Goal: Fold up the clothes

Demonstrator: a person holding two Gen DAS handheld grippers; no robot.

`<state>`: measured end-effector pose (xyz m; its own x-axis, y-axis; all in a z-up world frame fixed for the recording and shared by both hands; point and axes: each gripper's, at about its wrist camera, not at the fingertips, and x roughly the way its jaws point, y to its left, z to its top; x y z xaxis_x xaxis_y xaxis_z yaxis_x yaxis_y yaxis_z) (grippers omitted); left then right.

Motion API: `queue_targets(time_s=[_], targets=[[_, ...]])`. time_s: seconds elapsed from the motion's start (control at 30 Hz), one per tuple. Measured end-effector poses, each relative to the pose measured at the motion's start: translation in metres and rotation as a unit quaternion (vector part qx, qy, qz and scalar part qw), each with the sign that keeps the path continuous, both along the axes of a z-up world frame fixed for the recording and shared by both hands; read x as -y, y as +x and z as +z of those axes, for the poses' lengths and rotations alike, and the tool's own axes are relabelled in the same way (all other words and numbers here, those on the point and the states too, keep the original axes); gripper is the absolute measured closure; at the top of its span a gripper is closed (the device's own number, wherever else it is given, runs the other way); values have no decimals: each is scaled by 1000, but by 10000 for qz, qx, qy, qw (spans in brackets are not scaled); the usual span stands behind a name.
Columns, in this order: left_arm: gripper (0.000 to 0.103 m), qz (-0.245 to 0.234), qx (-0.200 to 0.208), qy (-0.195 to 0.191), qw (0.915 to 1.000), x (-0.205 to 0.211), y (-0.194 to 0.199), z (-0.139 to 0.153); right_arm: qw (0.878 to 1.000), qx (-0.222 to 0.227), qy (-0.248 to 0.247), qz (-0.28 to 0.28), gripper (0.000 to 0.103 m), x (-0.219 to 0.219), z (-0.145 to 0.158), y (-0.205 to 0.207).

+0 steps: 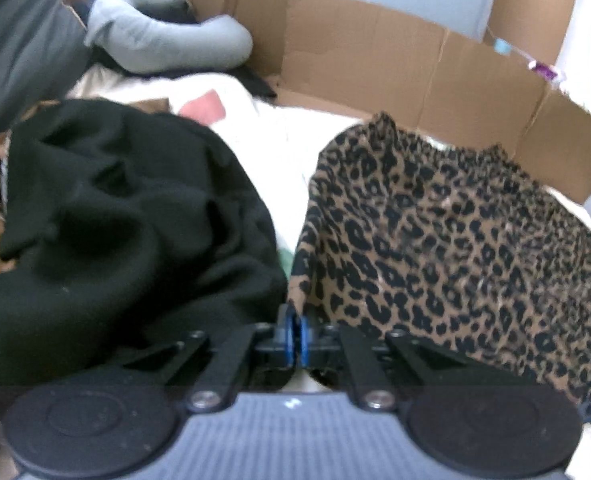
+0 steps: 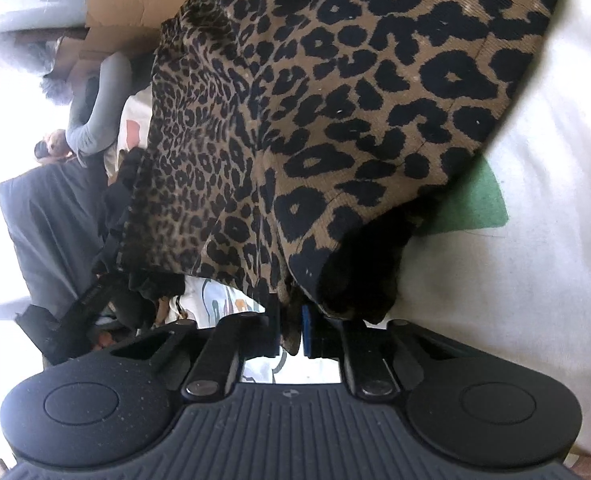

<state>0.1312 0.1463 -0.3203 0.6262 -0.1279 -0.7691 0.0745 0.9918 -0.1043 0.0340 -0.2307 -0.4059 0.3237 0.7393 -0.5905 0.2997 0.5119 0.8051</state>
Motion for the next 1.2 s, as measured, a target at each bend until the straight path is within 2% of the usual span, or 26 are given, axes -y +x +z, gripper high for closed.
queue_targets(time_s=[0.3, 0.5, 0.57, 0.77, 0.9, 0.97, 1.0, 1.03, 1.2], targets=[[99, 238, 180, -152, 9994, -11, 9, 33, 9993, 137, -157, 295, 100, -3, 10, 0], [99, 330, 255, -224, 9989, -13, 20, 44, 9989, 199, 39, 421, 100, -2, 18, 3], [99, 333, 204, -182, 9991, -13, 21, 41, 9988, 195, 49, 452, 100, -1, 18, 3], [99, 484, -256, -53, 9985, -19, 25, 0, 9975, 54, -205, 674, 100, -10, 7, 5], [93, 470, -403, 45, 9981, -20, 24, -6, 9936, -32, -453, 1037, 96, -19, 8, 5], [87, 456, -355, 80, 9983, -18, 23, -2, 9900, 157, -515, 1301, 85, -24, 19, 4], [83, 452, -316, 95, 9984, -17, 22, 1, 9885, 267, -543, 1387, 74, -25, 26, 3], [79, 448, -276, 111, 9986, -17, 21, 4, 9867, 377, -570, 1472, 70, -26, 33, 2], [70, 426, -78, 189, 9989, -12, 18, 19, 9768, 850, -739, 1824, 70, -32, 64, 4]])
